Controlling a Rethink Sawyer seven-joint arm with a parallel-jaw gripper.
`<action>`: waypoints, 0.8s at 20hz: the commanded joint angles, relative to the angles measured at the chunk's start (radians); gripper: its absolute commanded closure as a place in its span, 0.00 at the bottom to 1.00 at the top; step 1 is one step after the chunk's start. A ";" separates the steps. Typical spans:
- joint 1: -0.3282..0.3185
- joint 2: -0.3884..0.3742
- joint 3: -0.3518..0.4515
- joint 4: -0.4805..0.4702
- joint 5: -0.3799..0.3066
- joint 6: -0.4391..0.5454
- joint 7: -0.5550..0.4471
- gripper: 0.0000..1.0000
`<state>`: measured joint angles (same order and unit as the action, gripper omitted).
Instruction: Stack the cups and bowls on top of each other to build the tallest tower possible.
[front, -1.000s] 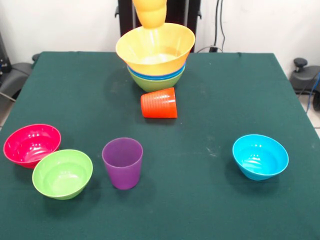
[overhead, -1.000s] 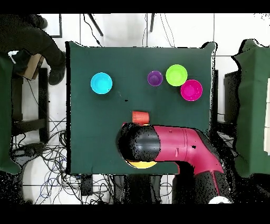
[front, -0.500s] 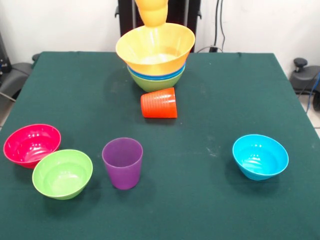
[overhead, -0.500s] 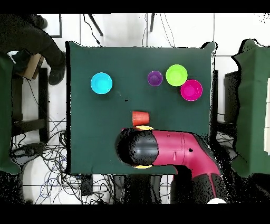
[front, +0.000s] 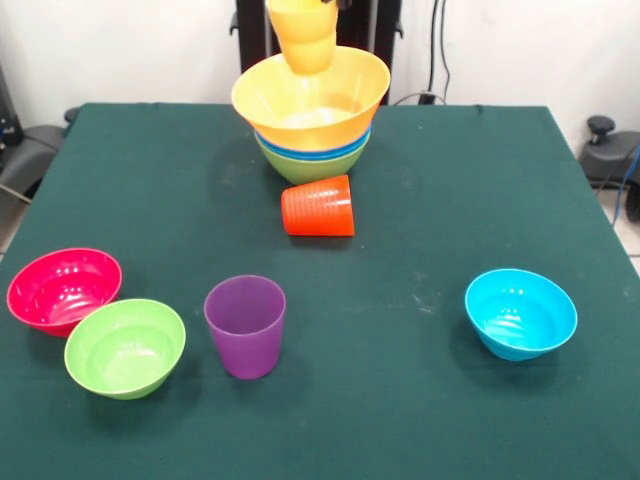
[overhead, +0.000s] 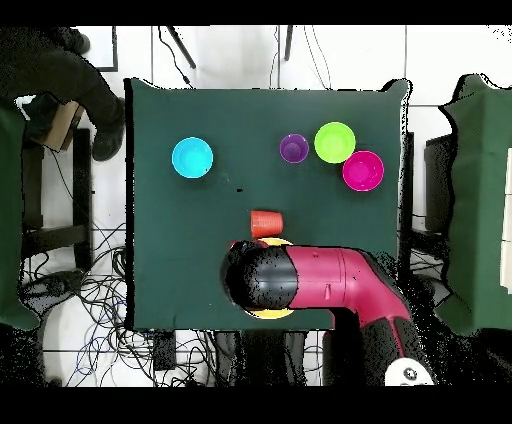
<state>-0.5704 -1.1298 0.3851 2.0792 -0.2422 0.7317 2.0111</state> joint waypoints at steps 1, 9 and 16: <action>0.023 0.148 0.006 0.049 -0.114 -0.114 -0.024 1.00; 0.032 0.185 -0.007 0.043 -0.149 -0.148 -0.002 1.00; 0.034 0.199 -0.006 0.038 -0.158 -0.148 0.004 1.00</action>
<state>-0.5660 -0.9852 0.3844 2.0812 -0.3268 0.6295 2.0111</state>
